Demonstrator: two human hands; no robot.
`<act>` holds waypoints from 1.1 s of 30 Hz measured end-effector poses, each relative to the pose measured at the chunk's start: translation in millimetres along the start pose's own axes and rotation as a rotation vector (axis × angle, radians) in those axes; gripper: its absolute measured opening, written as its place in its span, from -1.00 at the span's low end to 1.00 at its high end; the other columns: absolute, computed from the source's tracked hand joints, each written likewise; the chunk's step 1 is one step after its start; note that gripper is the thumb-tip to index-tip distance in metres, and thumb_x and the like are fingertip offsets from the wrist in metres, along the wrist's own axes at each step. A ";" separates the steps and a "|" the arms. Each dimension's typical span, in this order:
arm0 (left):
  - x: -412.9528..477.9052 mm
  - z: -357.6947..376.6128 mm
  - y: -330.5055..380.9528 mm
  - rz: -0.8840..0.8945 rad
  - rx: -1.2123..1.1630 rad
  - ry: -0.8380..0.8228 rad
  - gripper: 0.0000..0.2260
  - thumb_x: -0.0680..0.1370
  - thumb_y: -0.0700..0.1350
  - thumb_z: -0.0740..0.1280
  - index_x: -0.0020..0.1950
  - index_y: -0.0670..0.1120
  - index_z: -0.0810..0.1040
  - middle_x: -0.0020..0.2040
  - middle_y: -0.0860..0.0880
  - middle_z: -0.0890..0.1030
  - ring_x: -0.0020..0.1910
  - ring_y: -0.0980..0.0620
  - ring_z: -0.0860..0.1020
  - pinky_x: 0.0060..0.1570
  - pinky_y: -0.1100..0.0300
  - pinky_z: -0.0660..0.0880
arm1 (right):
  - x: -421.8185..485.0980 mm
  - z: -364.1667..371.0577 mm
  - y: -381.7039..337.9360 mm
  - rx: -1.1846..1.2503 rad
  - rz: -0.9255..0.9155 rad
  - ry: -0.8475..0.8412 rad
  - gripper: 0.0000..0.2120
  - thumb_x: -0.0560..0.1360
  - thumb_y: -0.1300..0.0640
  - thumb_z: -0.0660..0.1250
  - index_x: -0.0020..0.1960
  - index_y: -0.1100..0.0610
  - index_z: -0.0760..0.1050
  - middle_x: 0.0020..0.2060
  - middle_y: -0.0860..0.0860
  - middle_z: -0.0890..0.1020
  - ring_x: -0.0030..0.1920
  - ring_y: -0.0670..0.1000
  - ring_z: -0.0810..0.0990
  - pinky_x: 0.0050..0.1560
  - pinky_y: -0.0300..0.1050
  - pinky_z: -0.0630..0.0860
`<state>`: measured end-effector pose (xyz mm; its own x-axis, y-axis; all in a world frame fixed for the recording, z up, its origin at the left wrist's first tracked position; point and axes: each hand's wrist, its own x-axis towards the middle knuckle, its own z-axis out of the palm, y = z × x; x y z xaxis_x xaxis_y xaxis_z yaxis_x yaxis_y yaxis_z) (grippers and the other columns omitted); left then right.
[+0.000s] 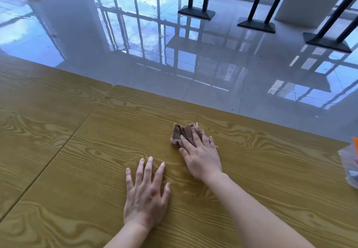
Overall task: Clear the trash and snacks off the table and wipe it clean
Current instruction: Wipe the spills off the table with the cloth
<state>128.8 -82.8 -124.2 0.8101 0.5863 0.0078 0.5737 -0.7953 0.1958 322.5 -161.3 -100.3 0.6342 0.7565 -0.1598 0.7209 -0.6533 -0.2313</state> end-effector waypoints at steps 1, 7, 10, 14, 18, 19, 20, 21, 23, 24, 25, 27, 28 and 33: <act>-0.5 -0.2 0.0 -0.001 -0.004 -0.005 -0.47 0.52 0.20 0.10 0.46 0.06 0.36 0.52 -0.13 0.29 0.54 -0.14 0.13 0.44 -0.31 0.01 | -17.0 1.2 2.9 -0.028 -0.098 -0.002 -0.49 0.63 -0.27 -0.15 0.56 -0.25 -0.03 0.58 -0.11 -0.19 0.57 0.04 -0.28 0.54 0.08 -0.27; -1.4 0.9 0.4 0.002 -0.019 -0.017 -0.46 0.51 0.19 0.12 0.45 0.03 0.38 0.51 -0.14 0.30 0.54 -0.15 0.14 0.44 -0.32 0.02 | -16.5 -13.4 52.9 -0.018 0.172 0.017 -0.48 0.64 -0.23 -0.15 0.57 -0.17 0.01 0.57 -0.09 -0.19 0.58 0.06 -0.20 0.55 0.09 -0.21; -1.0 1.8 1.3 0.002 -0.020 -0.009 -0.46 0.51 0.18 0.13 0.44 0.00 0.40 0.49 -0.15 0.33 0.52 -0.17 0.18 0.42 -0.34 0.04 | 36.1 -13.9 22.5 0.053 0.323 0.014 -0.45 0.62 -0.27 -0.17 0.58 -0.17 -0.04 0.59 -0.03 -0.19 0.58 0.12 -0.21 0.54 0.14 -0.22; 1.5 1.5 -0.5 -0.007 -0.096 0.013 -0.48 0.48 0.16 0.16 0.39 -0.02 0.45 0.48 -0.11 0.36 0.52 -0.12 0.20 0.44 -0.28 0.01 | 61.3 -2.1 -38.5 0.019 0.041 -0.041 -0.49 0.59 -0.32 -0.20 0.54 -0.31 -0.05 0.58 -0.09 -0.19 0.57 0.10 -0.26 0.52 0.15 -0.29; 2.4 -2.5 -29.0 0.092 -0.229 0.093 -0.56 0.47 0.13 0.19 0.28 0.01 0.55 0.42 -0.01 0.45 0.46 0.01 0.32 0.42 -0.14 0.15 | 13.6 3.8 -23.5 -0.036 -0.259 -0.057 -0.51 0.62 -0.27 -0.13 0.54 -0.29 -0.01 0.58 -0.18 -0.15 0.56 -0.02 -0.28 0.54 0.08 -0.25; 5.9 -4.4 -43.2 0.153 -0.198 0.088 -0.57 0.48 0.13 0.20 0.28 0.03 0.55 0.41 0.00 0.46 0.45 0.01 0.34 0.40 -0.14 0.19 | 7.9 2.5 -7.3 -0.038 -0.198 -0.036 -0.51 0.62 -0.26 -0.13 0.54 -0.29 -0.02 0.57 -0.19 -0.16 0.56 -0.04 -0.28 0.54 0.06 -0.24; 9.8 -5.2 -57.8 0.205 -0.141 0.069 -0.58 0.49 0.15 0.20 0.30 0.07 0.52 0.41 0.01 0.45 0.45 0.00 0.35 0.40 -0.20 0.19 | 8.3 0.0 10.0 -0.023 -0.085 -0.013 -0.51 0.62 -0.26 -0.13 0.55 -0.28 -0.02 0.57 -0.20 -0.17 0.56 -0.05 -0.27 0.55 0.05 -0.24; 13.1 -6.4 -71.3 0.228 -0.080 0.047 -0.57 0.50 0.17 0.19 0.34 0.12 0.48 0.43 0.01 0.42 0.46 -0.02 0.32 0.40 -0.28 0.14 | 13.8 -4.3 22.9 -0.004 0.054 0.003 -0.51 0.63 -0.25 -0.13 0.55 -0.27 -0.01 0.57 -0.18 -0.17 0.57 -0.03 -0.24 0.55 0.06 -0.23; 19.0 -9.9 -90.9 0.182 -0.016 0.002 -0.53 0.52 0.25 0.15 0.43 0.24 0.35 0.50 0.02 0.31 0.53 -0.05 0.19 0.42 -0.36 -0.01 | 36.2 -9.4 28.0 0.000 0.307 0.041 -0.49 0.63 -0.22 -0.15 0.57 -0.21 0.00 0.58 -0.11 -0.16 0.58 0.05 -0.18 0.55 0.09 -0.20; 21.4 -10.5 -95.0 0.151 -0.002 -0.015 -0.51 0.52 0.28 0.13 0.45 0.28 0.28 0.53 0.02 0.26 0.55 -0.06 0.12 0.43 -0.36 -0.06 | 50.0 -9.1 21.6 0.002 0.381 0.054 -0.49 0.63 -0.22 -0.17 0.57 -0.19 -0.02 0.59 -0.08 -0.16 0.58 0.08 -0.17 0.55 0.12 -0.20; 22.9 -10.9 -96.0 0.138 0.010 -0.027 -0.49 0.52 0.30 0.12 0.47 0.29 0.25 0.54 0.02 0.22 0.56 -0.06 0.08 0.43 -0.37 -0.07 | 62.2 -7.9 11.0 0.016 0.414 0.063 -0.48 0.63 -0.22 -0.18 0.58 -0.18 -0.03 0.59 -0.06 -0.16 0.58 0.11 -0.17 0.54 0.13 -0.20; 24.2 -11.4 -93.2 0.144 0.023 -0.020 -0.48 0.52 0.30 0.11 0.48 0.27 0.25 0.55 0.01 0.21 0.56 -0.07 0.06 0.42 -0.39 -0.06 | 74.0 -3.2 -13.5 0.019 0.359 0.044 -0.48 0.63 -0.23 -0.19 0.57 -0.20 -0.04 0.59 -0.05 -0.15 0.58 0.13 -0.18 0.54 0.15 -0.22; 23.7 -12.2 -92.5 0.147 0.026 -0.017 -0.48 0.52 0.29 0.12 0.48 0.24 0.26 0.54 0.00 0.21 0.56 -0.08 0.06 0.42 -0.39 -0.05 | 73.0 1.0 -26.4 0.003 0.291 0.025 -0.49 0.62 -0.24 -0.18 0.57 -0.22 -0.04 0.59 -0.05 -0.15 0.58 0.13 -0.19 0.54 0.15 -0.23; 23.3 -15.7 -94.4 0.116 -0.096 0.020 -0.46 0.51 0.22 0.15 0.44 0.01 0.35 0.51 -0.03 0.29 0.55 -0.01 0.09 0.45 -0.34 -0.04 | 23.6 15.1 -70.8 -0.010 -0.057 0.007 -0.52 0.62 -0.25 -0.16 0.54 -0.28 0.02 0.59 -0.10 -0.13 0.58 0.09 -0.21 0.54 0.15 -0.21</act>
<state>91.6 8.4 -127.1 0.8672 0.4949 0.0551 0.4613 -0.8401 0.2854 282.2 -96.6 -102.2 0.5942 0.7921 -0.1397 0.7585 -0.6096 -0.2303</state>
